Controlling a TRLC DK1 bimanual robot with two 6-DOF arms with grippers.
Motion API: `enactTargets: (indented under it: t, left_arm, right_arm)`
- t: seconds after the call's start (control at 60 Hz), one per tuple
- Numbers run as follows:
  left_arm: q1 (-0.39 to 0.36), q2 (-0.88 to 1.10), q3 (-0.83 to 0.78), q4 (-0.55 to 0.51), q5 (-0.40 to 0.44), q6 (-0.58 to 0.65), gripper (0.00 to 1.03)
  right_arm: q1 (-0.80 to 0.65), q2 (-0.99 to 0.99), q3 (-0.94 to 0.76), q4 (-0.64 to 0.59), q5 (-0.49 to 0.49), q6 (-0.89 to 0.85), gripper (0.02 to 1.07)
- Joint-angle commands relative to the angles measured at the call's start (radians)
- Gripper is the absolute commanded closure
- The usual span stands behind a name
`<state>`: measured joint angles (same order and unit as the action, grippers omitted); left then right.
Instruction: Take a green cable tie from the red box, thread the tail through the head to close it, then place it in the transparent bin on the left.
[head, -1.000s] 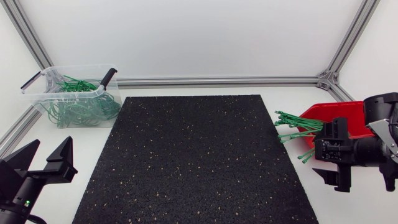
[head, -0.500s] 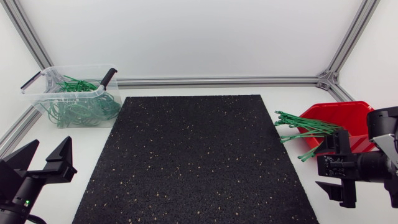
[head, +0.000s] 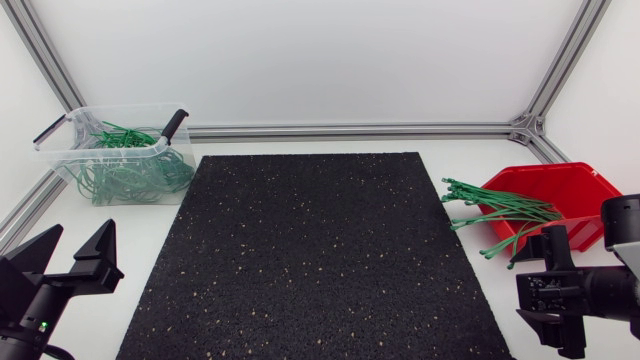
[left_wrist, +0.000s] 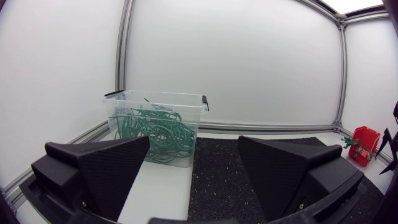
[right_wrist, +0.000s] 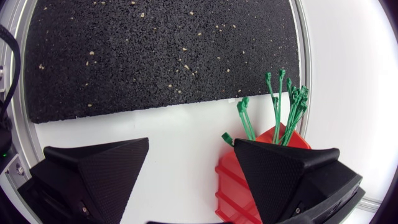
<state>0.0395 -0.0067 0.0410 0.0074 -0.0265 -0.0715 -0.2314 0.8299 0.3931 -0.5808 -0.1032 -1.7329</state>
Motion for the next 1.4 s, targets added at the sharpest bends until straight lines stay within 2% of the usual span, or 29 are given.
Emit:
enactTargets:
  t: [0.0,0.333,0.6,1.1,1.383]
  left_arm:
    - [0.008,0.004,-0.039,-0.023,-0.001,-0.016,0.04]
    - [0.01,0.002,-0.039,-0.024,-0.001,-0.016,0.04]
    - [0.008,0.002,-0.039,-0.024,-0.001,-0.016,0.04]
    - [0.007,0.004,-0.039,-0.026,0.01,-0.016,0.04]
    - [0.007,0.004,-0.039,-0.026,0.01,-0.016,0.04]
  right_arm:
    - [-0.009,-0.002,-0.023,-0.004,0.008,-0.033,0.07]
    - [-0.014,0.178,0.039,0.154,0.011,-0.017,0.1]
    - [-0.011,0.192,0.079,0.148,0.003,-0.004,0.1]
    - [0.015,0.377,0.128,0.259,0.03,0.029,0.1]
    - [0.015,0.368,0.101,0.26,0.046,0.018,0.1]
